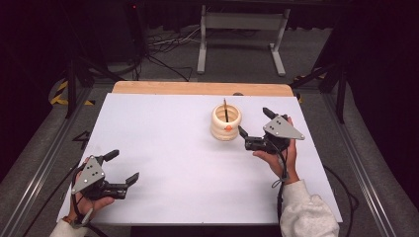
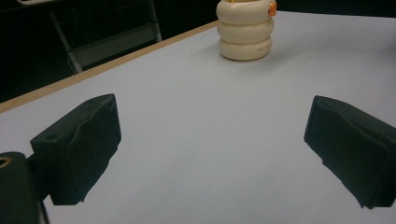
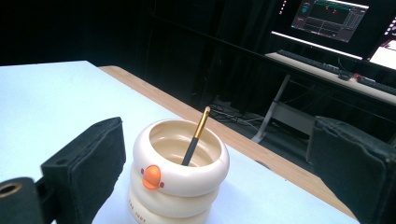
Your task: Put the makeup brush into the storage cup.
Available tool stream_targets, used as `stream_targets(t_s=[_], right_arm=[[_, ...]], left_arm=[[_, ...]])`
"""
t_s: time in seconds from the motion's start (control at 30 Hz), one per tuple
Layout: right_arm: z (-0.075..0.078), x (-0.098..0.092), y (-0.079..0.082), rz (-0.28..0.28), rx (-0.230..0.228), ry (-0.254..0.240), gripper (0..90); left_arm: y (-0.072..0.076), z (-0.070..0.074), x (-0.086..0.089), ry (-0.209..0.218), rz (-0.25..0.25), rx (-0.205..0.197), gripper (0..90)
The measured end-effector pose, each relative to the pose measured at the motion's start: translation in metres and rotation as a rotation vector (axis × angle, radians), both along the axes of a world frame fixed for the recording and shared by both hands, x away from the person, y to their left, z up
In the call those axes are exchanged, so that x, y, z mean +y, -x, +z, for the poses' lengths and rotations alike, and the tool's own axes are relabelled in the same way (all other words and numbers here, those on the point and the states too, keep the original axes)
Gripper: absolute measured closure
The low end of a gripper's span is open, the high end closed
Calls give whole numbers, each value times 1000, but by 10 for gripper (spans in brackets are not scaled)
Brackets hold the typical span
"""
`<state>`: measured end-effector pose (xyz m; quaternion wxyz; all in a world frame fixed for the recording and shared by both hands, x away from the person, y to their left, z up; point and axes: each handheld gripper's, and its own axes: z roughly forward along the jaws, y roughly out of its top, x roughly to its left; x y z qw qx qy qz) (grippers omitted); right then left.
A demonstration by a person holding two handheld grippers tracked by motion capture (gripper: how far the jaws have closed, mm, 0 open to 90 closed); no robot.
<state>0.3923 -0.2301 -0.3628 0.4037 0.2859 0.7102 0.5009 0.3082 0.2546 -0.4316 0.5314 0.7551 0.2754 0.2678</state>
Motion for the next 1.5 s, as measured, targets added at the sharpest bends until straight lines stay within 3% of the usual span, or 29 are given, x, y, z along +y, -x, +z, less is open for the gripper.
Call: stream_targets(t_s=[0.97,1.5], right_arm=[[-3,-13,20,5,-38,42,66],[-7,-25,35,10,-24,56,71]], left_arm=[[-1,-1,-1,-1,0,7,45],[-1,-1,-3,-4,2,3,45]])
